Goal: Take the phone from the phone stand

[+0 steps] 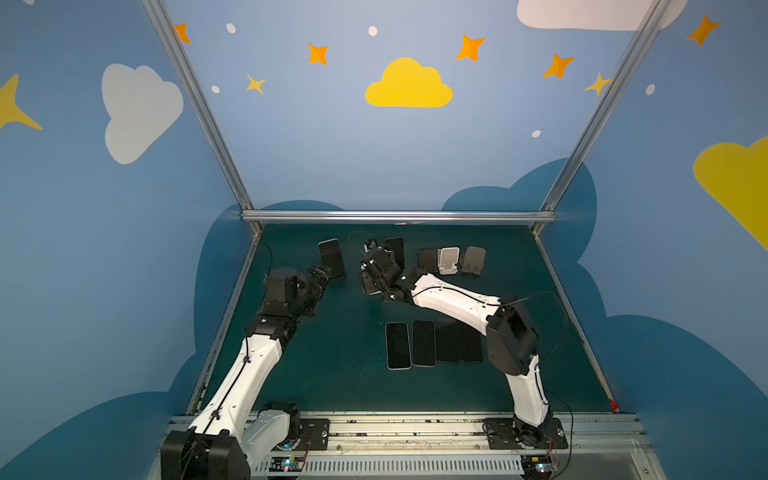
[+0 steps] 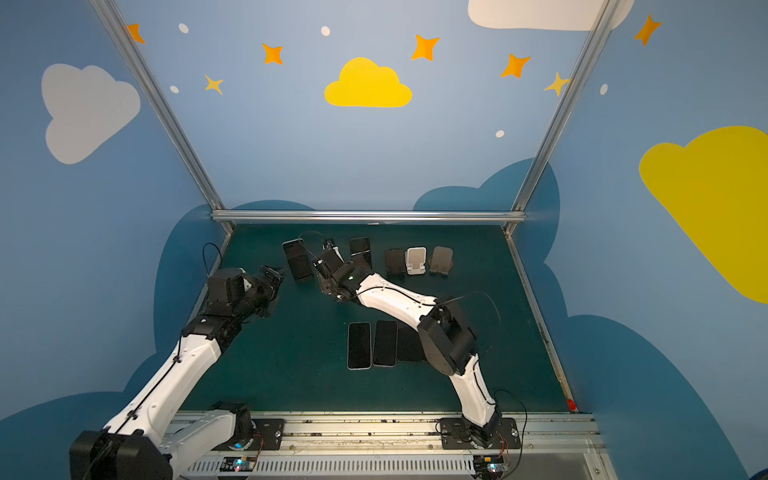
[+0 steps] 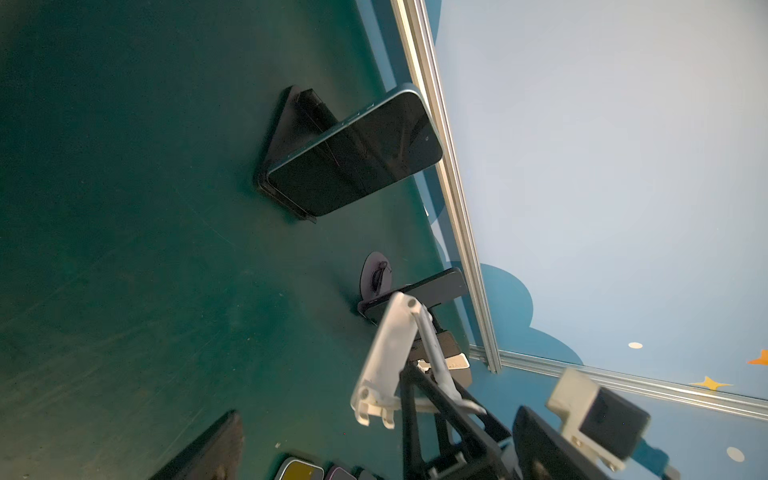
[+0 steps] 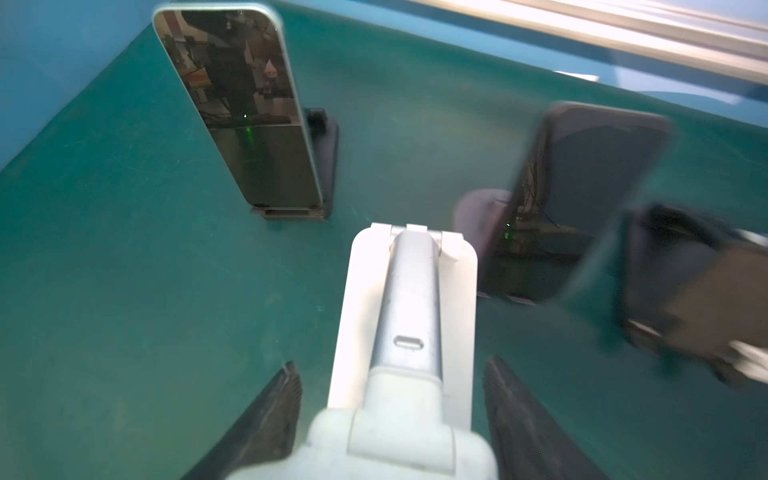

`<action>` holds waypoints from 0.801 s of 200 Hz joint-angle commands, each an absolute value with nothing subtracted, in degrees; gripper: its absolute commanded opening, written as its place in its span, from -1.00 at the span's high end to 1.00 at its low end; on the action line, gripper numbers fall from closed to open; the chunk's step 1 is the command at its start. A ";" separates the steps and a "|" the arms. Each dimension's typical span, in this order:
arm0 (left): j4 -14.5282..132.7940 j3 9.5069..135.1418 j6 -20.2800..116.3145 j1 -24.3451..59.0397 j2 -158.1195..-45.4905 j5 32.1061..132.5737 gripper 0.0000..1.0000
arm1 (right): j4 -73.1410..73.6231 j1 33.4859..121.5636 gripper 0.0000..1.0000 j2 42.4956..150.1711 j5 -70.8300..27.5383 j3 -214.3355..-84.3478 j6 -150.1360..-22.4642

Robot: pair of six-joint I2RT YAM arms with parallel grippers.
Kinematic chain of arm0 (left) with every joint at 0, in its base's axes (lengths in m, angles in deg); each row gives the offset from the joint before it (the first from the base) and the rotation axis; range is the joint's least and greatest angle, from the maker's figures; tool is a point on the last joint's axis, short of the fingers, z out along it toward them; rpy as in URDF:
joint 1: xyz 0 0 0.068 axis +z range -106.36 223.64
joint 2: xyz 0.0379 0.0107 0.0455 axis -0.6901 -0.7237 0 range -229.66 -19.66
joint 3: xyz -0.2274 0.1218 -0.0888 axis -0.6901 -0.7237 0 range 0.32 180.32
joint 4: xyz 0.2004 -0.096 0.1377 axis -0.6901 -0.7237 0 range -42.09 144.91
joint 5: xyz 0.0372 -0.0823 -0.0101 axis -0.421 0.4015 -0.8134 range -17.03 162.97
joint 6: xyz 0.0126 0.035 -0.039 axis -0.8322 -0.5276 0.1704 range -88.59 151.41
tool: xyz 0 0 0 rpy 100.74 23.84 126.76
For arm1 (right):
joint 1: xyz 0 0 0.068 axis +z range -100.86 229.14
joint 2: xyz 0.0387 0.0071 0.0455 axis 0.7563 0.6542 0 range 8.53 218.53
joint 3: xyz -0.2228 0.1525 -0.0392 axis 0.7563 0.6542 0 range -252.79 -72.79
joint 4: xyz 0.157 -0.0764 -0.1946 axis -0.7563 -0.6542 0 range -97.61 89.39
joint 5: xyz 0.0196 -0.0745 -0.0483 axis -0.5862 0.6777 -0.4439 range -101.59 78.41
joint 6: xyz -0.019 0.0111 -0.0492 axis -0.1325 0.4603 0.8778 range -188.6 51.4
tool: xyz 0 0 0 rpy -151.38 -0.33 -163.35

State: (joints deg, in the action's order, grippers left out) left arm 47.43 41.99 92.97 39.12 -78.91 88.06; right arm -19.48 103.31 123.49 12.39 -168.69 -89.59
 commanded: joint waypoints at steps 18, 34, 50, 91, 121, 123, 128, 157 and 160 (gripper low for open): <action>48.40 41.85 93.02 39.36 -78.02 89.23 -1.00 | -16.80 101.14 -0.26 111.15 17.94 -155.44 -91.15; 48.67 41.55 93.23 39.25 -78.30 89.20 -1.00 | -17.55 98.39 -0.26 107.85 17.60 -150.64 -91.97; 48.67 41.76 93.46 39.26 -79.04 89.78 -1.00 | -18.57 94.94 -0.26 105.51 16.92 -146.91 -92.33; 48.89 41.63 93.33 39.36 -78.82 89.73 -1.00 | -18.21 84.55 -0.27 102.22 14.24 -140.19 -93.08; 49.77 41.62 93.24 39.39 -79.03 90.55 -1.00 | -18.73 77.59 -0.26 104.53 9.47 -139.46 -93.77; 49.80 41.56 93.27 39.41 -78.89 90.55 -1.00 | -19.03 77.33 -0.26 104.69 9.38 -139.60 -93.81; 49.81 41.46 93.28 39.40 -78.98 90.42 -1.00 | -19.74 76.75 -0.26 105.04 9.14 -139.82 -93.81; 49.73 41.76 93.42 39.35 -79.08 91.08 -1.00 | -22.06 74.50 -0.26 107.06 7.86 -140.35 -93.55; 49.73 41.80 93.40 39.34 -79.15 91.03 -1.00 | -22.58 74.30 -0.27 107.32 7.83 -140.56 -93.63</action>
State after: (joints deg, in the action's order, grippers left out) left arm 48.78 41.97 93.30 39.15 -78.88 90.29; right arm -19.74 75.16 105.54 9.95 -139.00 -93.13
